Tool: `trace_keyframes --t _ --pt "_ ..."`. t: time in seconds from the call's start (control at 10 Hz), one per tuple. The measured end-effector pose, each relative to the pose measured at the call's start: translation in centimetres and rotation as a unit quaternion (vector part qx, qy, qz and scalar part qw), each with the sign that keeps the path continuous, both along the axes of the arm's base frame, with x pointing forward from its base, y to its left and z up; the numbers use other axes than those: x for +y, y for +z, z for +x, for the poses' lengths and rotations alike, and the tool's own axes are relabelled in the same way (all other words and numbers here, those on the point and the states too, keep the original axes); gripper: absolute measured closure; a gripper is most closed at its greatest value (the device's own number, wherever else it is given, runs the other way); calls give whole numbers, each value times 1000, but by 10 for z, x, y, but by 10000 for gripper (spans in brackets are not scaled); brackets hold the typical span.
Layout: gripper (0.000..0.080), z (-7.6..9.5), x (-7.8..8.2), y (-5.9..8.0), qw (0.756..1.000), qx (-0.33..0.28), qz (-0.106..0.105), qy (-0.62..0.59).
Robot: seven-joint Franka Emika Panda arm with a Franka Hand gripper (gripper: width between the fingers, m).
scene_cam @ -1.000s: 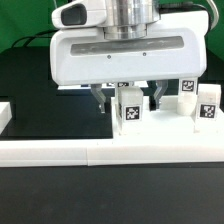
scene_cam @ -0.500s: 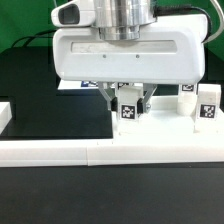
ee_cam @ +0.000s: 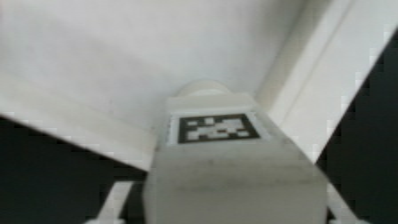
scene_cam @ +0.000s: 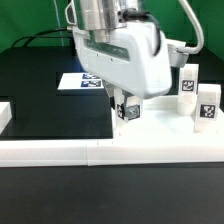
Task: Assemble square table
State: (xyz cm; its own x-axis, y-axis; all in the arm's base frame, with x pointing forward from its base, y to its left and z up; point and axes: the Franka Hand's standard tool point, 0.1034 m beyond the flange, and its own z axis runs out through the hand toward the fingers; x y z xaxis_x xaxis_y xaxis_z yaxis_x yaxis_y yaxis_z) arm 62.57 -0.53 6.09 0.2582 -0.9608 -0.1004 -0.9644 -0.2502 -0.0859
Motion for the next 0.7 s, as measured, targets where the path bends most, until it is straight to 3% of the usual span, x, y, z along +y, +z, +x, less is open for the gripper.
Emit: trace_keyframes --t 0.1,0.5,0.7 --pt "508 -1 0 0 998 9 12 -65" --pt "508 -2 1 0 980 29 20 -194" --pt "508 -3 0 1 947 50 32 -315"
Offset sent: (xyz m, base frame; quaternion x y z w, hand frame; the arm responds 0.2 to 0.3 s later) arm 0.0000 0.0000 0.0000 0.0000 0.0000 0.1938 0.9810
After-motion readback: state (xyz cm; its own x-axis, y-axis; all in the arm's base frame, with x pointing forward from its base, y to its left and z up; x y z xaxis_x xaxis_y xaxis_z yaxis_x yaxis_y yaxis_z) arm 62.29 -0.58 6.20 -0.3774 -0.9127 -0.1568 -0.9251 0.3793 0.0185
